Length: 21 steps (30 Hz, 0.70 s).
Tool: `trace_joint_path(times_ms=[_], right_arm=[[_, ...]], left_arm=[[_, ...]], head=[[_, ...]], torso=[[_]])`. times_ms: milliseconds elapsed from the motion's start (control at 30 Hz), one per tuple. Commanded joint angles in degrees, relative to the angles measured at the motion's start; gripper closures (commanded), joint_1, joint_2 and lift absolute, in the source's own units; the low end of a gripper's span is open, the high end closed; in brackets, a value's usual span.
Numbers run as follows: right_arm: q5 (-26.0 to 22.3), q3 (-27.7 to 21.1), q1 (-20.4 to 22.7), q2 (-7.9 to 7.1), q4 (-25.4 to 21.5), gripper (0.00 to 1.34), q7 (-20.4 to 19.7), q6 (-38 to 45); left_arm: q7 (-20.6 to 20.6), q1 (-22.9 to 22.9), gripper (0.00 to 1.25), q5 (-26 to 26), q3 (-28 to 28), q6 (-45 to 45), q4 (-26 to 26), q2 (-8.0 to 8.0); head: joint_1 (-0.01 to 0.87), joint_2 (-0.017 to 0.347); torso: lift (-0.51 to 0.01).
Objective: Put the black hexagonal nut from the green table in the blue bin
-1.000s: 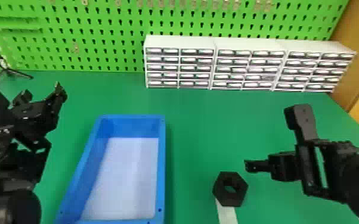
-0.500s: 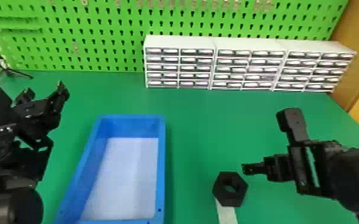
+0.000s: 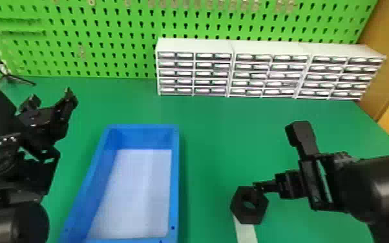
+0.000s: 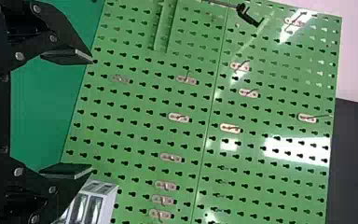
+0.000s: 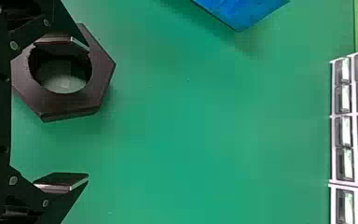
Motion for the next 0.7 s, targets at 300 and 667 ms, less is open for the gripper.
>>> trace_joint_path(times_ms=[300,667], right_arm=[[-0.1,0.7,-0.1,-0.17,2.0,0.32,0.0,0.3],[-0.2,1.1,-0.1,-0.17,3.2,0.32,0.0,0.3]], left_arm=[[0.0,0.0,0.43,0.0,0.0,-0.1,0.1,0.07],[0.0,-0.2,0.43,0.1,0.1,-0.1,0.1,0.07]], head=[[0.692,0.008],[0.692,0.008]], torso=[[-0.097],[-0.097]])
